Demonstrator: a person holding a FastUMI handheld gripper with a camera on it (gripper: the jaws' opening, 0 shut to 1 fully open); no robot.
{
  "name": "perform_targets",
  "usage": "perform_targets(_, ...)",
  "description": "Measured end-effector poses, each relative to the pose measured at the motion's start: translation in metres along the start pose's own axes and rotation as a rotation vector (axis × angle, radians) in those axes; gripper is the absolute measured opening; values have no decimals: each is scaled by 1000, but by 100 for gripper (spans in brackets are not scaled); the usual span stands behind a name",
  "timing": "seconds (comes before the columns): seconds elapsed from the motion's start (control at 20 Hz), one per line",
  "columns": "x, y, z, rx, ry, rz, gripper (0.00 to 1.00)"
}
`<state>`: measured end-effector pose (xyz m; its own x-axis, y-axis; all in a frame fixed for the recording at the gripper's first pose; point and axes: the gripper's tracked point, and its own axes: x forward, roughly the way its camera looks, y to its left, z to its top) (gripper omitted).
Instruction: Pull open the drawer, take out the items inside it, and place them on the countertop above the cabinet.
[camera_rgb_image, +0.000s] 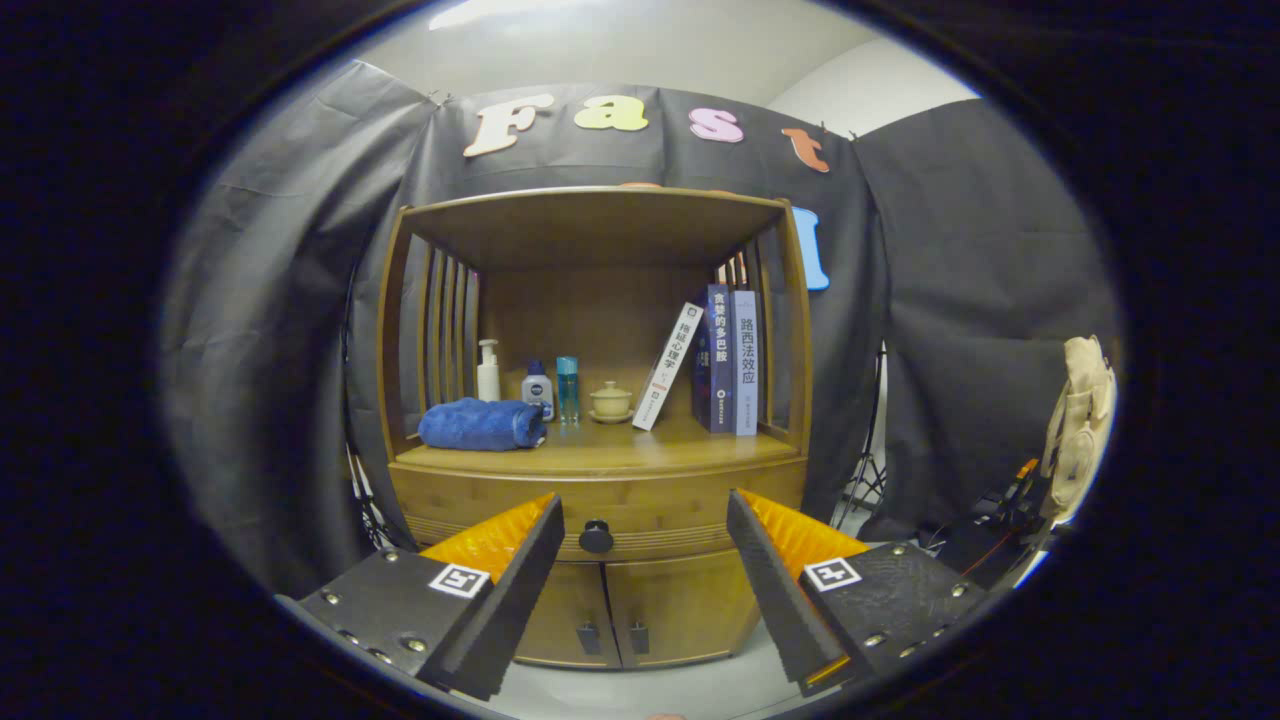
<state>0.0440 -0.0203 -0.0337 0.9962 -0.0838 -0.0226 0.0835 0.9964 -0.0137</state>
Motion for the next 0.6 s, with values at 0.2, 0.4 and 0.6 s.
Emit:
perform_targets(0.2, 20, 9, -7, 21, 6, 10, 99)
perform_targets(0.4, 54, 19, -12, -15, -25, 10, 98)
perform_targets(0.6, 93, 35, -27, -39, -40, 17, 99)
